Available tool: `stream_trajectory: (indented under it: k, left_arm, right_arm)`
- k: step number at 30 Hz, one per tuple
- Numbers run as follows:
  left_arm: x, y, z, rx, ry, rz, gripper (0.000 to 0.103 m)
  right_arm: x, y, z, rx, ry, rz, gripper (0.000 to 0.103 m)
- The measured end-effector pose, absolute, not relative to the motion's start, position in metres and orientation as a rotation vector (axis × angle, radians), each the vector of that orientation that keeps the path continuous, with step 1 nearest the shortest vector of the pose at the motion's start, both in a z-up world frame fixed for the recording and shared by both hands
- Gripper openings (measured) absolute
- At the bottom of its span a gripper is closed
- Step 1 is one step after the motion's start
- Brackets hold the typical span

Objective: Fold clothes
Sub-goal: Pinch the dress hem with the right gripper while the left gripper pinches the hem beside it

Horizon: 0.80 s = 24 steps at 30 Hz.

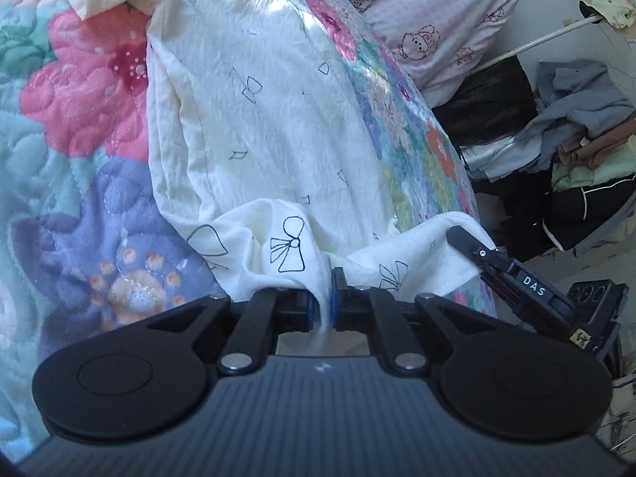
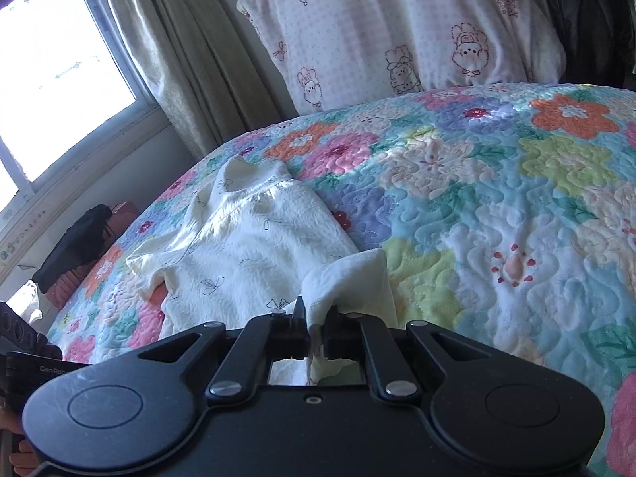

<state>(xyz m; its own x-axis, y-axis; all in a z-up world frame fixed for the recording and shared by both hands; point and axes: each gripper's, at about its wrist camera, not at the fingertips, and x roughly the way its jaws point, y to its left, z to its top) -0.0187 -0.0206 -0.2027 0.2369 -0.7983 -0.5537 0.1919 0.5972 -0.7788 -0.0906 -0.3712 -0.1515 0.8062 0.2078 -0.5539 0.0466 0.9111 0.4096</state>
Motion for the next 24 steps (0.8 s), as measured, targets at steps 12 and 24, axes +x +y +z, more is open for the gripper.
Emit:
stream_trajectory:
  k: [12, 24]
  left_arm:
    - [-0.053, -0.033, -0.181, -0.424, 1.023, -0.76, 0.003]
    - [-0.098, 0.012, -0.145, -0.479, 0.987, -0.821, 0.002]
  right_arm:
    - [-0.131, -0.358, -0.16, 0.529, 0.504, 0.116, 0.008]
    - [-0.214, -0.343, -0.148, 0.607, 0.54, 0.041, 0.006]
